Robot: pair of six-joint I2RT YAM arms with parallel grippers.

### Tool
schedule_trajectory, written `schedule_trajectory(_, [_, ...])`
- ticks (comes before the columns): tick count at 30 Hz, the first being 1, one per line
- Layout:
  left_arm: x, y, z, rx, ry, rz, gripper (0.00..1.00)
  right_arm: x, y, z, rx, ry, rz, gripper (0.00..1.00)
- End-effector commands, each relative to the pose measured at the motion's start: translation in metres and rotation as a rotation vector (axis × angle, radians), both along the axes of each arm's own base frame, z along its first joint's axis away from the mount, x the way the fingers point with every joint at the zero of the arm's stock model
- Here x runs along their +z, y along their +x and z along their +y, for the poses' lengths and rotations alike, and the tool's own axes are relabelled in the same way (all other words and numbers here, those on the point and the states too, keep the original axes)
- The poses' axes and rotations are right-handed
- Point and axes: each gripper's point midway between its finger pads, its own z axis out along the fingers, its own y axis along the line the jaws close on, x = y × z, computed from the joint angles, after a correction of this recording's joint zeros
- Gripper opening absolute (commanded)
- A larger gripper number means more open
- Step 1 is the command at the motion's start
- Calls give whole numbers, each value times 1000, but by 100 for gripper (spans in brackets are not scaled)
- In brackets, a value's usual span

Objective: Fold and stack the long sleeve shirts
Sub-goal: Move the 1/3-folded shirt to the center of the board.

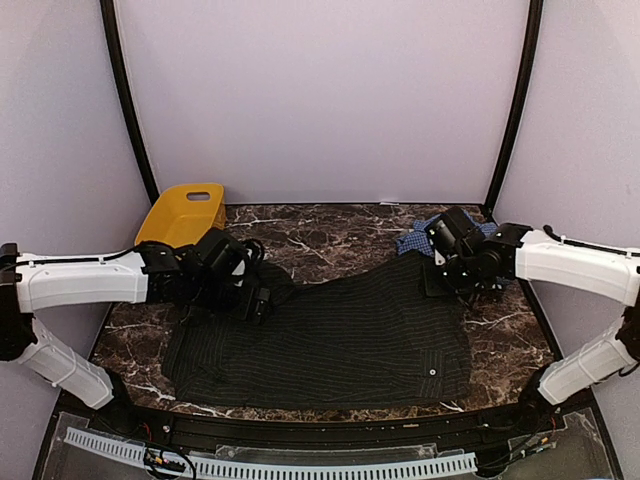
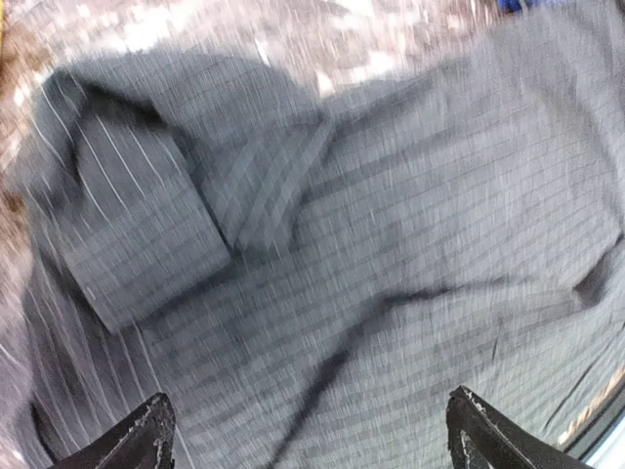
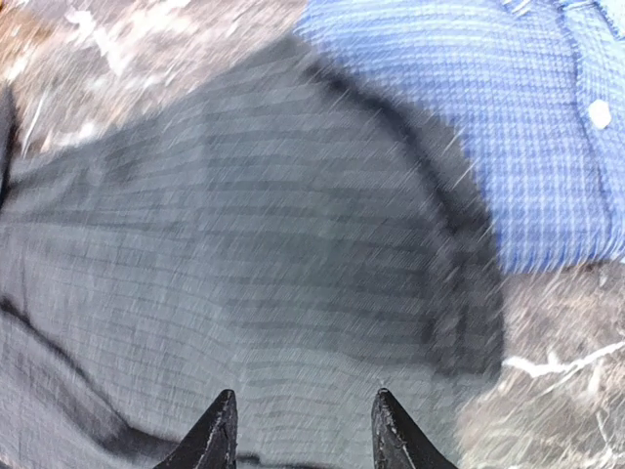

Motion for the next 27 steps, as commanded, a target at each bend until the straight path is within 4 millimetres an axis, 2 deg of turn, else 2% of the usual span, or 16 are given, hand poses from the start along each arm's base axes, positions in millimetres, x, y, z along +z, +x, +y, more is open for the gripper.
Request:
schedule_trajectory(1, [32, 31, -20, -38, -75, -113, 95, 24, 46, -12, -52, 39, -112, 44])
schedule_trajectory(3, [34, 38, -27, -39, -99, -123, 96, 24, 58, -25, -103, 73, -118, 46])
schedule_trajectory(8, [23, 47, -38, -41, -113, -115, 96, 15, 75, -61, -193, 177, -111, 51])
schedule_trajectory(13, [9, 49, -46, -56, -109, -91, 95, -7, 68, -111, -313, 94, -62, 49])
schedule_trajectory(15, [4, 49, -47, -60, -105, -81, 95, -18, 62, -123, -343, 94, -41, 48])
schedule_trajectory(21, [-3, 49, -51, -73, -104, -68, 95, -50, 51, -140, -387, 78, 20, 46])
schedule_trajectory(27, [-5, 50, -49, -76, -87, -72, 95, -80, 67, -139, -373, 65, 61, 45])
